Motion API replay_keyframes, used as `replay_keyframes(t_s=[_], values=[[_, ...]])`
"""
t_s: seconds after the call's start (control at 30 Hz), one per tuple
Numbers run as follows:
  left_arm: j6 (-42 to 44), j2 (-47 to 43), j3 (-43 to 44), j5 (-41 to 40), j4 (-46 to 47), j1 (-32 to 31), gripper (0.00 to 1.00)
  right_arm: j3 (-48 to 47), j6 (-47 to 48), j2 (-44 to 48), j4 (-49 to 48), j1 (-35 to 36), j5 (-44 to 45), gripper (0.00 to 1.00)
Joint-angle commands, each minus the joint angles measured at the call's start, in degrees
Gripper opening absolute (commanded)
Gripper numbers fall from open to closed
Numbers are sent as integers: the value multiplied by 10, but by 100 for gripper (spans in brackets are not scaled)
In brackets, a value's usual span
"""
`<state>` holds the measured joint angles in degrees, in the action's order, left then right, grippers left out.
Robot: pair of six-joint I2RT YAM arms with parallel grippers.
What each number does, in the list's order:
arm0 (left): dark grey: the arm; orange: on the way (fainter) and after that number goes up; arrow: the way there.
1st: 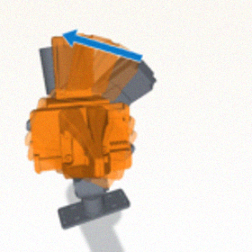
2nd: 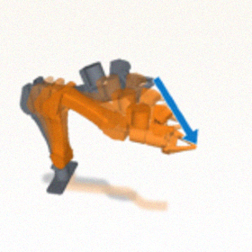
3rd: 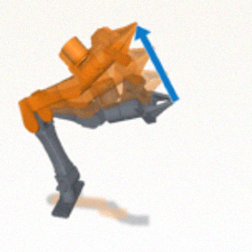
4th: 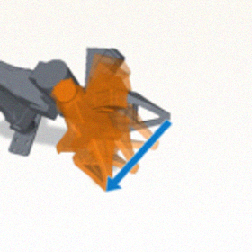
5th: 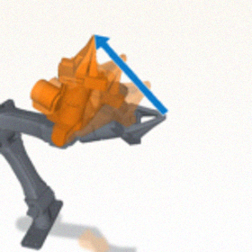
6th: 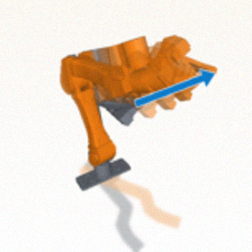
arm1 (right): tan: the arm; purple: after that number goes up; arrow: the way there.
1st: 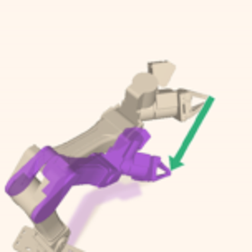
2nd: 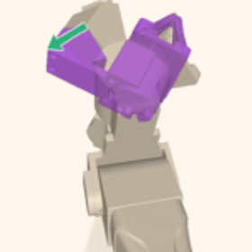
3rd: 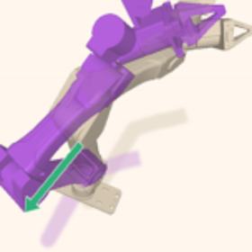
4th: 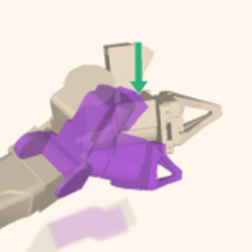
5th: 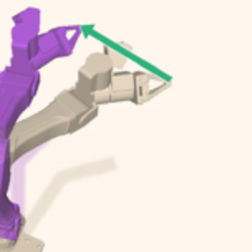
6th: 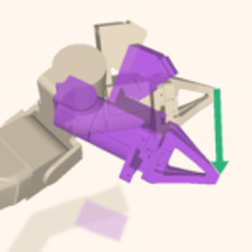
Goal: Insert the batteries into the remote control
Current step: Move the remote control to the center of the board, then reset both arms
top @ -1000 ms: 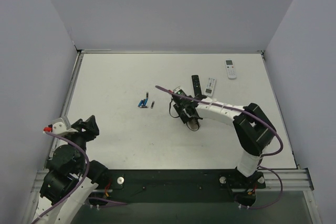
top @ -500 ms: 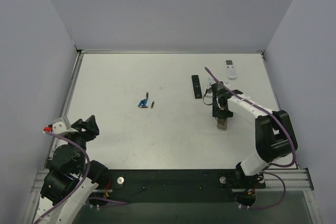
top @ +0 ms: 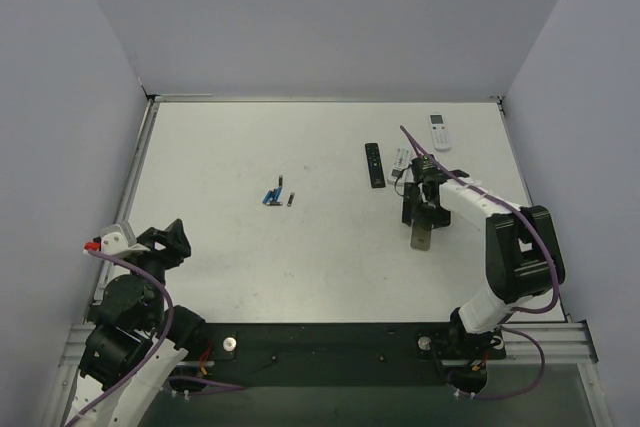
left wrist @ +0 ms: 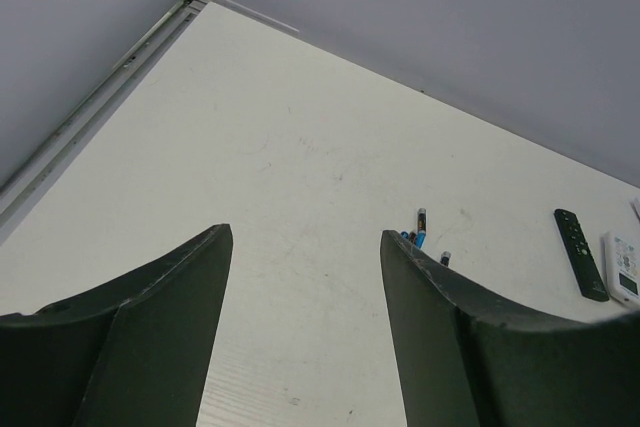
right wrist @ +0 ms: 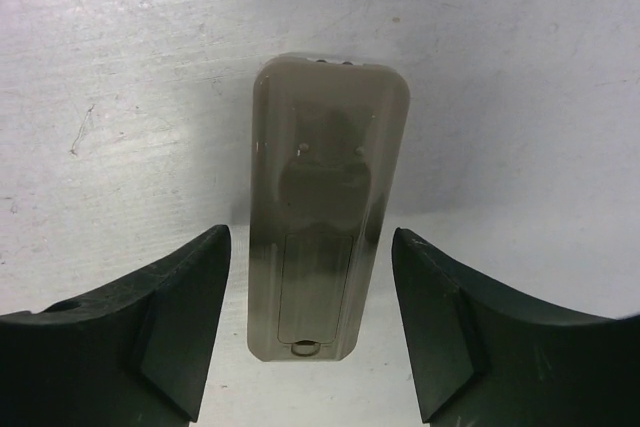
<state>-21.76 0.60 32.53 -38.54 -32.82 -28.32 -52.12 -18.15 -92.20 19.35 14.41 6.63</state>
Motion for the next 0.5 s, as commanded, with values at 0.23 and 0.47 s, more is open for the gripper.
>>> replay_keyframes(t_s=[0.23, 0.47], values=[[14, -31, 26, 18, 7, 5, 82, 53, 13, 254, -32, -3, -23, 72], [37, -33, 71, 1, 35, 5, 91, 56, 17, 510, -36, -4, 91, 86]])
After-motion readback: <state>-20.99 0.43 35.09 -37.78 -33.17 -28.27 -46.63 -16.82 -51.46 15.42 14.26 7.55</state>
